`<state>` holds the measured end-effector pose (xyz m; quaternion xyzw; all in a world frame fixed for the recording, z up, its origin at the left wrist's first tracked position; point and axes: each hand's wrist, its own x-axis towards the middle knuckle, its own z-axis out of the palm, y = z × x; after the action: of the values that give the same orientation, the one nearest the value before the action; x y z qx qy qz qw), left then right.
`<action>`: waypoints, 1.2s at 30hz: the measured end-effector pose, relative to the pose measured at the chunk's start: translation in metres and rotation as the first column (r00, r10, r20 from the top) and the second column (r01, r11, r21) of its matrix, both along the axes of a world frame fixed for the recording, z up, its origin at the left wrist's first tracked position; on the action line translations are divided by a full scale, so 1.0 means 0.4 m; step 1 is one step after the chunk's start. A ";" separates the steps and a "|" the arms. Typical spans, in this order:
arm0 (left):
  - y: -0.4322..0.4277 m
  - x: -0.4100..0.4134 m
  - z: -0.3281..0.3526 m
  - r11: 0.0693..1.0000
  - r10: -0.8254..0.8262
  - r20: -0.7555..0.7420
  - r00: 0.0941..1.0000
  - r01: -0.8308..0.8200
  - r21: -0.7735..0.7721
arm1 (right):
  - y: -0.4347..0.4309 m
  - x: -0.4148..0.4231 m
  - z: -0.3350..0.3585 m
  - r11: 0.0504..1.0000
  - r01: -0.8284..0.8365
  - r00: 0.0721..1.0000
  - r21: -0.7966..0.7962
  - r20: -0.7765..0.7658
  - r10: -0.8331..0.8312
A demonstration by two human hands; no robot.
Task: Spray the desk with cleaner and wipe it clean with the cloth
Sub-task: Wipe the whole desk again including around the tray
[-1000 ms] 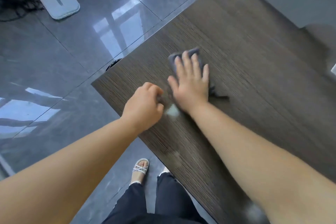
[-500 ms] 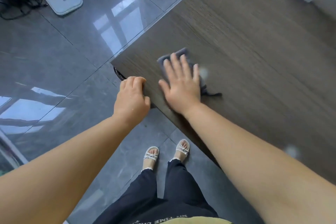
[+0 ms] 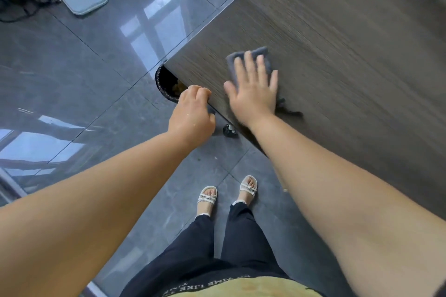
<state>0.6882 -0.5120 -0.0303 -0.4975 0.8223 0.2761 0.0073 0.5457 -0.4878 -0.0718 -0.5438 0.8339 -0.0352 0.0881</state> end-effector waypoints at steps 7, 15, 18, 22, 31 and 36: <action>0.004 0.011 -0.007 1.000 0.000 -0.062 0.998 0.000 0.009 | 0.254 -0.139 0.000 0.904 -0.426 0.904 -0.027 -0.058 0.424; 0.027 -0.009 -0.007 0.999 -0.053 -0.107 0.993 0.052 -0.015 | 0.105 0.044 -0.013 0.998 0.045 0.999 -0.052 -0.027 -0.046; 0.045 -0.024 -0.005 0.997 -0.073 -0.113 0.991 0.070 -0.032 | 0.255 0.039 -0.019 0.970 -0.219 0.976 -0.107 -0.031 0.217; 0.087 -0.045 -0.016 0.977 -0.215 -0.091 0.972 0.213 -0.029 | 0.466 -0.088 -0.018 0.995 -0.027 0.994 -0.095 -0.109 0.017; 0.120 -0.065 0.000 0.984 -0.175 -0.166 0.970 0.169 -0.051 | 0.233 0.085 -0.026 0.975 0.195 0.971 -0.110 -0.115 -0.207; 0.138 -0.107 0.009 0.955 -0.295 -0.090 0.951 0.291 -0.051 | 0.492 -0.051 -0.020 0.971 -0.218 0.974 -0.098 -0.089 0.209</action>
<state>0.6455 -0.4569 -0.0269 -0.3561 0.8914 0.2802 -0.0007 0.5254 -0.2909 -0.0800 -0.6352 0.7703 -0.0489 0.0295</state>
